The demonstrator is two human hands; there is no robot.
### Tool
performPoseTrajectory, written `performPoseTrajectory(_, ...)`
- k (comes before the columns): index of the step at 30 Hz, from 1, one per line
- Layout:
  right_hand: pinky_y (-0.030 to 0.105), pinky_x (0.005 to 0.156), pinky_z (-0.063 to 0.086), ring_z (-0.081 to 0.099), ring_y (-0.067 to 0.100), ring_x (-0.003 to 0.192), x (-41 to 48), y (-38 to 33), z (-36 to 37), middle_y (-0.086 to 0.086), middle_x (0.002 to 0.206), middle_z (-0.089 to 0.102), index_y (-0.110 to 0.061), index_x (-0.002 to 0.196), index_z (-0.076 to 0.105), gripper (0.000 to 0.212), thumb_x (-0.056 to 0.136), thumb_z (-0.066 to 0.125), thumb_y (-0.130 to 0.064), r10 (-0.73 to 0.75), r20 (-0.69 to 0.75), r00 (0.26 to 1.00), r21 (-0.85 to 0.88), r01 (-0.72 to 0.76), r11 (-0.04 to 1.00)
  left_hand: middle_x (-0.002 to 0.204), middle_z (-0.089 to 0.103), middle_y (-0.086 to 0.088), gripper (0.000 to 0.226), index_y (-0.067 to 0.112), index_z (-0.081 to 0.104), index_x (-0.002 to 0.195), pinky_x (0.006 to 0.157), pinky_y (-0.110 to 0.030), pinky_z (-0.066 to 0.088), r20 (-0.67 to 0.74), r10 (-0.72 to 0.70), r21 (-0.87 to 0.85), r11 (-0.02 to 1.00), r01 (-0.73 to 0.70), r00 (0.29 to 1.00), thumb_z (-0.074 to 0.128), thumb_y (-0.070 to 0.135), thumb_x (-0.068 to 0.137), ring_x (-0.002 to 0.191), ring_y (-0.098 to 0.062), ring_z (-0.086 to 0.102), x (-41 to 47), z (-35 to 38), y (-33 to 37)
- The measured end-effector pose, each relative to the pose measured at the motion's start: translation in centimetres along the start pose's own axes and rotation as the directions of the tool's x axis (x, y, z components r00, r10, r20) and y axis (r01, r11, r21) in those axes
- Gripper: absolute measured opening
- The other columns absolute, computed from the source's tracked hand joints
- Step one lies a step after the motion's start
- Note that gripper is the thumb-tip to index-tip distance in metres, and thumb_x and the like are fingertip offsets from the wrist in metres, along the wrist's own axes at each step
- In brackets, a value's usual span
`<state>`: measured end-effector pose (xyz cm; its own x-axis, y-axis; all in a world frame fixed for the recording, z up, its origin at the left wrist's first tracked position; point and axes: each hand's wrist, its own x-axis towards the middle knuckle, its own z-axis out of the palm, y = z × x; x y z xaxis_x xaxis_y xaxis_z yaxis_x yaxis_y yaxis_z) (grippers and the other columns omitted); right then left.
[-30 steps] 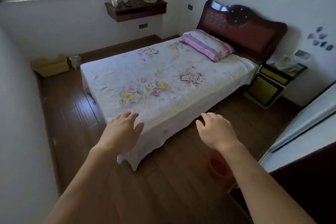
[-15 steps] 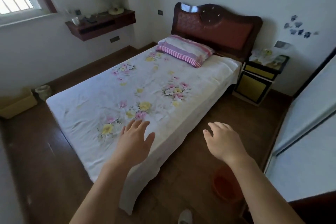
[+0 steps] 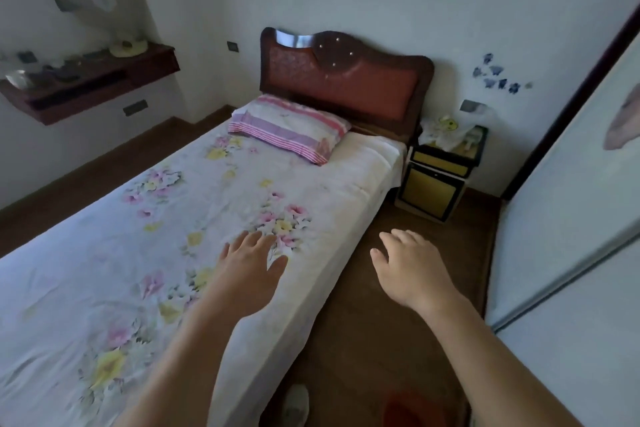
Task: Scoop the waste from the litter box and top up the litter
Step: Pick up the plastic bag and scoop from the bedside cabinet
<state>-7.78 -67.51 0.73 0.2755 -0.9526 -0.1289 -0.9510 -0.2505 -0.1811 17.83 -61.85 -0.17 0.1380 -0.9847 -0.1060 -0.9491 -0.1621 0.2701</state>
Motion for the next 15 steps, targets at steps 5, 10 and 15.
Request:
performPoseTrajectory(5,0.042,0.114,0.034,0.038,0.022,0.140,9.6,3.8,0.2,0.002,0.150,0.046,-0.019,0.147,0.042,0.051,0.105,0.026,-0.043,0.132,0.017,0.991,-0.024,-0.132,0.991,0.151,0.038,0.004,0.050,0.028,0.040,0.142,0.117,-0.043,0.021,0.034,0.115,-0.022,0.993,-0.114,0.993,0.035,0.051,0.097,0.142,-0.022,0.026,13.1,1.8,1.3)
performPoseTrajectory(10,0.040,0.114,0.035,0.040,0.020,0.139,18.2,7.8,-1.5,0.000,0.149,0.047,-0.019,0.146,0.044,0.050,0.105,0.025,-0.042,0.271,-0.003,0.963,0.022,-0.271,0.962,0.156,0.032,0.002,0.051,0.027,0.036,0.146,0.119,-0.044,0.019,0.092,0.217,-0.025,0.976,-0.216,0.972,0.031,0.048,0.100,0.146,-0.022,0.021,26.3,1.2,4.7)
performPoseTrajectory(15,0.036,0.108,0.041,0.048,0.019,0.130,25.0,12.7,-3.8,0.000,0.138,0.056,-0.019,0.137,0.051,0.046,0.105,0.027,-0.041,0.376,-0.057,0.925,0.071,-0.372,0.926,0.156,0.032,0.001,0.047,0.026,0.035,0.147,0.120,-0.042,0.019,0.132,0.351,-0.026,0.936,-0.350,0.927,0.030,0.040,0.102,0.146,-0.022,0.021,37.1,0.3,10.3)
